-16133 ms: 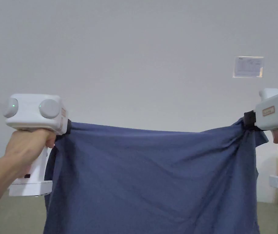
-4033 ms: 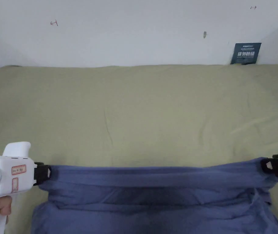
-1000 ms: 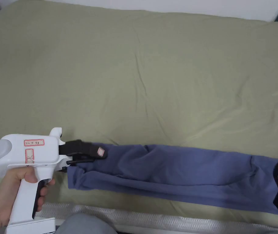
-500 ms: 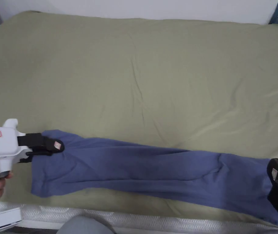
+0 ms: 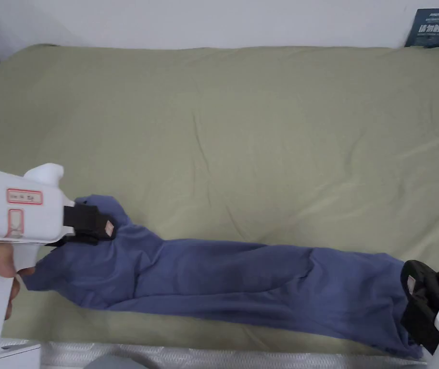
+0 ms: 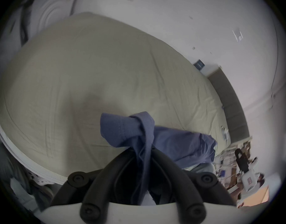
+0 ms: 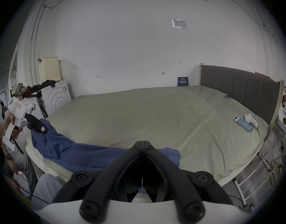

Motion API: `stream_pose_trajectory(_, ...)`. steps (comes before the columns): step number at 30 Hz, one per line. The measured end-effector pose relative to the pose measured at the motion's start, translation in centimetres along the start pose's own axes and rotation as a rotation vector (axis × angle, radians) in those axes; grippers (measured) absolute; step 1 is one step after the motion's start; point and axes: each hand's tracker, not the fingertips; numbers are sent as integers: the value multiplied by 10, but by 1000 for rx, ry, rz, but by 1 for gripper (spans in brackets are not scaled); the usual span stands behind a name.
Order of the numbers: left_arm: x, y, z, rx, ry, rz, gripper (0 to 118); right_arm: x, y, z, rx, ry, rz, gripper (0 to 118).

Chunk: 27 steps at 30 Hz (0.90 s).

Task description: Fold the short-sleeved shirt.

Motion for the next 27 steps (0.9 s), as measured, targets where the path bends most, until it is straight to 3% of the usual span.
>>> stream_pose_trajectory(6, 94, -6, -58, -69, 46, -111, 4, 22, -9, 2, -6, -4, -51, 0)
stream_pose_trajectory(10, 134, -12, -117, -108, 43, -105, 4, 34, -14, 3, 3, -18, -77, 0)
stream_pose_trajectory(12, 148, -16, -151, -158, 33, -111, 11, 41, -18, 4, 2, -30, -98, 0)
stream_pose_trajectory(13, 153, -18, -164, -162, 27, -108, 50, 43, -19, 4, -1, -35, -107, 0)
stream_pose_trajectory(14, 155, -20, -176, -169, 13, -100, 97, 46, -21, 4, -6, -40, -115, 0)
stream_pose_trajectory(15, 157, -21, -186, -197, -4, -107, 118, 49, -22, 4, -10, -43, -121, 0)
stream_pose_trajectory(16, 158, -26, -187, -189, -21, -112, 111, 51, -22, 5, -18, -49, -132, 0)
stream_pose_trajectory(19, 168, -14, -189, -161, -51, -95, 111, 57, -25, 5, -25, -52, -145, 0)
stream_pose_trajectory(21, 156, -19, -153, -158, -76, -105, 109, 57, -25, 2, -31, -52, -142, 0)
stream_pose_trajectory(23, 134, -16, -131, -116, -93, -93, 97, 57, -24, 0, -36, -38, -149, 0)
stream_pose_trajectory(24, 126, -16, -122, -98, -94, -65, 74, 57, -24, -2, -38, -33, -152, 0)
stream_pose_trajectory(25, 112, -15, -113, -78, -102, -43, 16, 55, -24, -3, -40, -26, -151, 0)
stream_pose_trajectory(26, 97, -15, -110, -85, -107, -56, 0, 52, -24, -4, -43, -18, -145, 0)
stream_pose_trajectory(27, 86, -16, -111, -102, -101, -29, 0, 50, -24, -6, -46, -13, -137, 0)
